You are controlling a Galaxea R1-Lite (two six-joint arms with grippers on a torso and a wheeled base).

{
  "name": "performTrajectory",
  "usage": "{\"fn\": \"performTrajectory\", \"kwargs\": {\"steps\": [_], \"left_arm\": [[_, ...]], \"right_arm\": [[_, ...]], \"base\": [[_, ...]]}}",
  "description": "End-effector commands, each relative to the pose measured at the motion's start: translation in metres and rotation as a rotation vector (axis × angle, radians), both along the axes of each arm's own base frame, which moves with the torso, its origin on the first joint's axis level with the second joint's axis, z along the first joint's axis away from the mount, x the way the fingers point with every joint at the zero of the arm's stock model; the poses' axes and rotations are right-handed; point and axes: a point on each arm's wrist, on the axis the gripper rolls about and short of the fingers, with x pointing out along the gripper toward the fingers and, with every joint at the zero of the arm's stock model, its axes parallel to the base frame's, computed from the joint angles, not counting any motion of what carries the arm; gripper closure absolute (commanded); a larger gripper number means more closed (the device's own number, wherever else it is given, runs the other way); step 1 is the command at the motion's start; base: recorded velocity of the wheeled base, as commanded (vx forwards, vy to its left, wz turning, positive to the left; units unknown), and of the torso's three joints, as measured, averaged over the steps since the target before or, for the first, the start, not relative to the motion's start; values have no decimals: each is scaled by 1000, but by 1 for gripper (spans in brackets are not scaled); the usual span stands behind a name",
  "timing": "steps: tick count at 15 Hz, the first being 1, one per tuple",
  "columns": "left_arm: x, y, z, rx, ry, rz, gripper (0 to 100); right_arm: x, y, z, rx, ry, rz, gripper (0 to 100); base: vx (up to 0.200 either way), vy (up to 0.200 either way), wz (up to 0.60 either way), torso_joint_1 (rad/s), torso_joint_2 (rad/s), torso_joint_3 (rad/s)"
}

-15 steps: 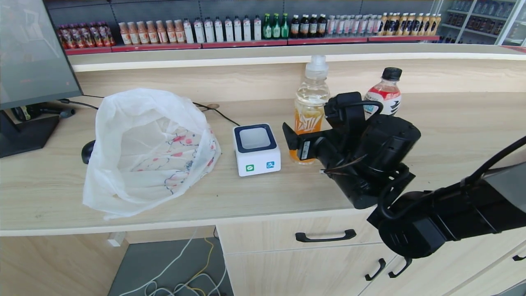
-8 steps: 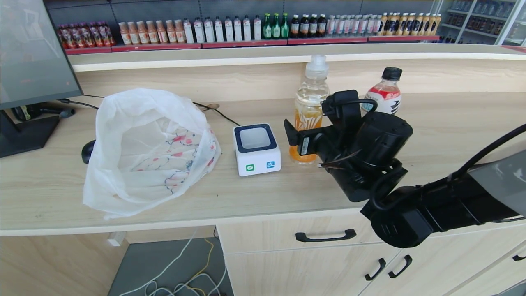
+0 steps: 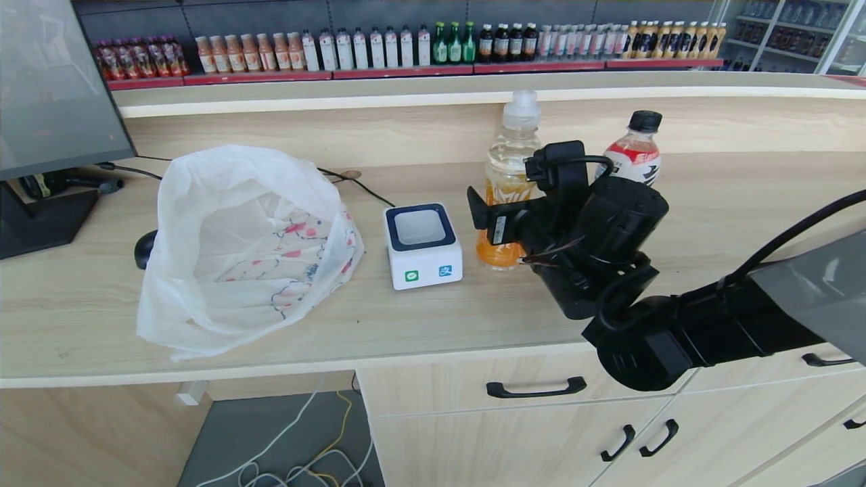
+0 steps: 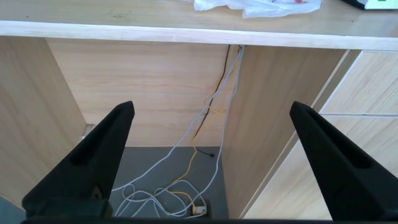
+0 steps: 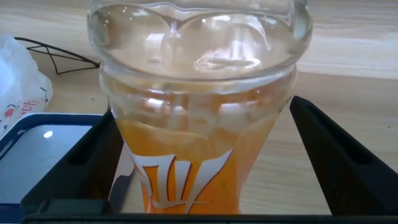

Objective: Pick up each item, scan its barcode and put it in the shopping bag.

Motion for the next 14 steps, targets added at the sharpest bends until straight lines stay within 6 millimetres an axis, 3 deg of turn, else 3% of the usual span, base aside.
{"fn": "performTrajectory", "kwargs": {"steps": [1, 13, 14], "left_arm": [[0, 0, 0, 0, -1, 0, 0], [0, 0, 0, 0, -1, 2, 0], [0, 0, 0, 0, -1, 0, 0]], "right_arm": [[1, 1, 3, 8, -11, 0, 0], [3, 1, 6, 20, -25, -2, 0], [3, 1, 7, 21, -27, -2, 100]], "base": [[0, 0, 0, 0, 0, 0], [0, 0, 0, 0, 0, 0], [0, 0, 0, 0, 0, 0]]}}
